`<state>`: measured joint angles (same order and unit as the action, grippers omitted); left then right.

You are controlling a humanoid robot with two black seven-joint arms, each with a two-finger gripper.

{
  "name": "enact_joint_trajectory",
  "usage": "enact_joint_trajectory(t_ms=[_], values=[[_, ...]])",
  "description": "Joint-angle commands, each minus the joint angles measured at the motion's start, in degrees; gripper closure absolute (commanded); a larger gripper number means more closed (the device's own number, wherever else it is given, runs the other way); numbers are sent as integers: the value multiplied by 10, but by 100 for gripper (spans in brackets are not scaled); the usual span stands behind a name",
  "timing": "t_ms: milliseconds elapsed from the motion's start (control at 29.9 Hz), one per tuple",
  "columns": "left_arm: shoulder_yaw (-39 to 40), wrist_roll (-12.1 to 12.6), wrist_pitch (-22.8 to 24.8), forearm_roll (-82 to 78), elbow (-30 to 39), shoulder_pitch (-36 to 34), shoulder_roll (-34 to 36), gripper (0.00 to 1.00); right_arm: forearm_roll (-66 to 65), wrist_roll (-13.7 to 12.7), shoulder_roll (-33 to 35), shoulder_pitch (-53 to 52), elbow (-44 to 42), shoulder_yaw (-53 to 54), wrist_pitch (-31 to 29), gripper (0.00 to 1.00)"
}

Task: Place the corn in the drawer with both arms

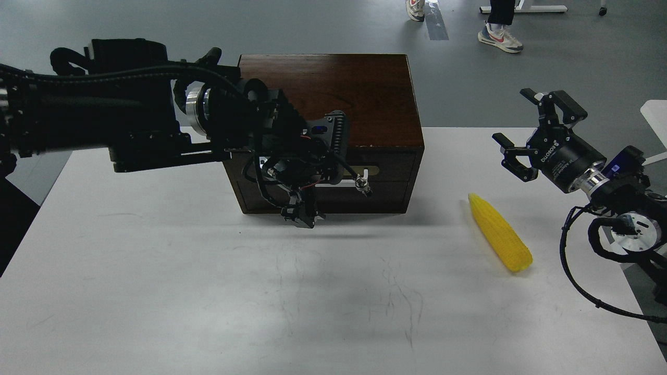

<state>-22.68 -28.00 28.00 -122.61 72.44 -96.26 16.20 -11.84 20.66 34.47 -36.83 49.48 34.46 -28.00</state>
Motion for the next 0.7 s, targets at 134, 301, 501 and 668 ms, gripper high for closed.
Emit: enact_joint_trajectory(t_ms=[134,301,501,668], values=[[-1,0,0,-5,1,5,0,3,0,0,0,1,0,0,0,0],[-10,0,0,-7,1,7,-1,3,0,0,0,2,-1,0,0,0],[-15,0,0,-17,1,10,0,3,0,0,0,3,-1,0,0,0],[-15,0,0,-21,1,13,0,3,0,0,0,4,-1,0,0,0]])
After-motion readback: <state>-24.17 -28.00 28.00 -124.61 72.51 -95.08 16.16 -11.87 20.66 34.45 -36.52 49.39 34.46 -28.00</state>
